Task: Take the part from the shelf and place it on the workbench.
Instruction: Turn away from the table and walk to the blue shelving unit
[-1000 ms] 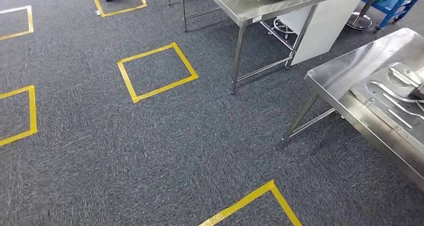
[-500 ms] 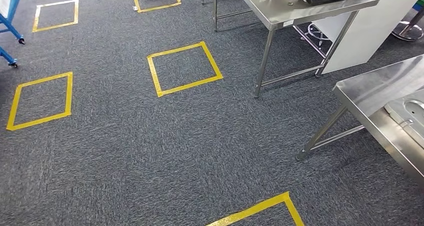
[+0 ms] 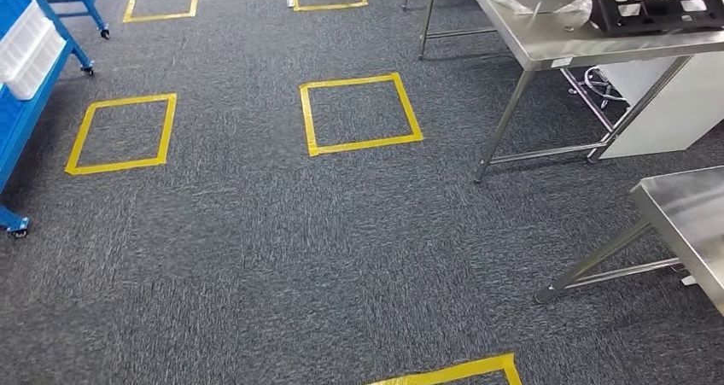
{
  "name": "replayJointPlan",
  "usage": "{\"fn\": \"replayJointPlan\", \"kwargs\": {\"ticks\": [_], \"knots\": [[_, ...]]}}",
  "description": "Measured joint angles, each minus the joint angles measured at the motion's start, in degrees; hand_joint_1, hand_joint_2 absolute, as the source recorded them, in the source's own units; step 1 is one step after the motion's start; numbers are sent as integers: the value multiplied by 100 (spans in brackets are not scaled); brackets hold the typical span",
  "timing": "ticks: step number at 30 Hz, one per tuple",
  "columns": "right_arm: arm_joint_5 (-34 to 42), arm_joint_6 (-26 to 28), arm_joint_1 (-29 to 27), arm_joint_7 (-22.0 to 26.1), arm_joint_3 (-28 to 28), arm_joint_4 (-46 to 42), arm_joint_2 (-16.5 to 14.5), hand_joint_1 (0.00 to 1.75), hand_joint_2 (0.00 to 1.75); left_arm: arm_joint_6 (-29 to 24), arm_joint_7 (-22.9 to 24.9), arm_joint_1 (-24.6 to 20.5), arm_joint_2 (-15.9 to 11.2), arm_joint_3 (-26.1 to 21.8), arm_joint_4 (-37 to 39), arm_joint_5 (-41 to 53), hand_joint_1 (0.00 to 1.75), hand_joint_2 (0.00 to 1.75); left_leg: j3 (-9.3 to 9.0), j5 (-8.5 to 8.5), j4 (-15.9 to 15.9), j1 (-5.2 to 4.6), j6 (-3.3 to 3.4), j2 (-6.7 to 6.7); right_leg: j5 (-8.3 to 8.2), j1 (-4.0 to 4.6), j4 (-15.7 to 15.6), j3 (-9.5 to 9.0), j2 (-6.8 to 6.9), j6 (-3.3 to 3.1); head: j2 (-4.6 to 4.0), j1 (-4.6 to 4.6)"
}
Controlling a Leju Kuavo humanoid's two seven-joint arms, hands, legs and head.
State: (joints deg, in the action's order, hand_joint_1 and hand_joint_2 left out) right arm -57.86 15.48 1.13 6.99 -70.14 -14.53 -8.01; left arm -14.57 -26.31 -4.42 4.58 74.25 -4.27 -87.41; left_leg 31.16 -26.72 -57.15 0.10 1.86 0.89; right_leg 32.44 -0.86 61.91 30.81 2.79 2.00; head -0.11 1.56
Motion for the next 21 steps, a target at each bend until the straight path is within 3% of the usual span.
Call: {"fn": "replayJointPlan", "kwargs": {"ticks": [2,3,4,5,6,8,10,12,14,15,16,18,19,20,21], "knots": [[-8,-7,-20,6,0,6,-2,0,0,3,2,-13,5,16,1,0,0,0,25,17,1,-11,26,-126,371,-4,775,384,-224,17,0,-10],[-10,-11,-29,9,0,8,-3,0,0,5,4,-11,7,24,1,0,0,0,30,20,0,-17,31,-200,460,-3,1095,556,-251,19,0,-13],[-12,-16,-33,15,-1,9,-2,0,0,6,6,-5,8,29,1,0,0,0,29,22,-2,-22,32,-277,430,-1,1226,642,-261,14,0,-13],[-14,-20,-36,23,-1,9,-2,0,0,7,8,1,8,31,1,0,0,0,21,21,-4,-25,31,-356,285,-1,1123,617,-273,4,0,-13],[-16,-23,-37,34,-2,9,-1,0,0,9,8,4,8,31,1,0,0,0,9,20,-7,-25,29,-436,51,-2,794,482,-309,-11,0,-14],[-28,-29,-42,59,-7,9,-2,0,0,18,8,-1,9,30,1,0,0,0,4,13,-27,-27,3,-582,-328,-10,-7,143,-536,-50,0,-13],[-57,-36,-40,83,-11,9,-4,0,0,41,7,-7,8,29,1,0,0,0,33,14,-41,-26,-56,-699,-428,-2,-375,-6,-683,-90,0,-10],[-101,-29,-26,103,-14,8,-13,0,0,81,5,8,2,24,10,0,0,0,69,26,-34,-16,-129,-786,-438,4,-407,-17,-586,-147,0,-9],[-147,-2,-19,127,-18,8,-38,0,0,131,5,24,-20,10,28,0,0,0,150,-87,-189,-20,-181,-606,-465,-10,-468,-45,-447,-235,0,-1],[-170,14,-25,137,-22,8,-56,0,0,161,7,20,-36,-7,36,0,0,0,257,-237,-428,-23,-201,-451,-475,-16,-497,-57,-367,-277,0,6],[-191,30,-35,144,-27,8,-72,0,0,191,9,15,-55,-29,40,0,0,0,418,-431,-768,-17,-218,-295,-471,-1,-504,-64,-284,-304,0,12],[-221,61,-49,150,-36,8,-103,0,0,250,18,10,-91,-76,46,0,0,0,771,-754,-1503,14,-257,-184,-457,21,-498,-63,-118,-328,0,17],[-227,75,-47,151,-38,8,-119,0,0,272,25,19,-108,-95,51,0,0,0,848,-779,-1673,31,-275,-165,-449,27,-495,-65,-40,-326,0,17],[-234,87,-42,152,-39,8,-135,0,0,292,32,28,-122,-110,56,0,0,0,814,-694,-1624,45,-289,-142,-438,28,-491,-71,32,-318,0,17],[-242,93,-35,154,-39,8,-152,0,0,307,38,37,-138,-124,62,0,0,0,657,-518,-1338,55,-296,-96,-424,27,-484,-84,100,-304,0,17]]}}
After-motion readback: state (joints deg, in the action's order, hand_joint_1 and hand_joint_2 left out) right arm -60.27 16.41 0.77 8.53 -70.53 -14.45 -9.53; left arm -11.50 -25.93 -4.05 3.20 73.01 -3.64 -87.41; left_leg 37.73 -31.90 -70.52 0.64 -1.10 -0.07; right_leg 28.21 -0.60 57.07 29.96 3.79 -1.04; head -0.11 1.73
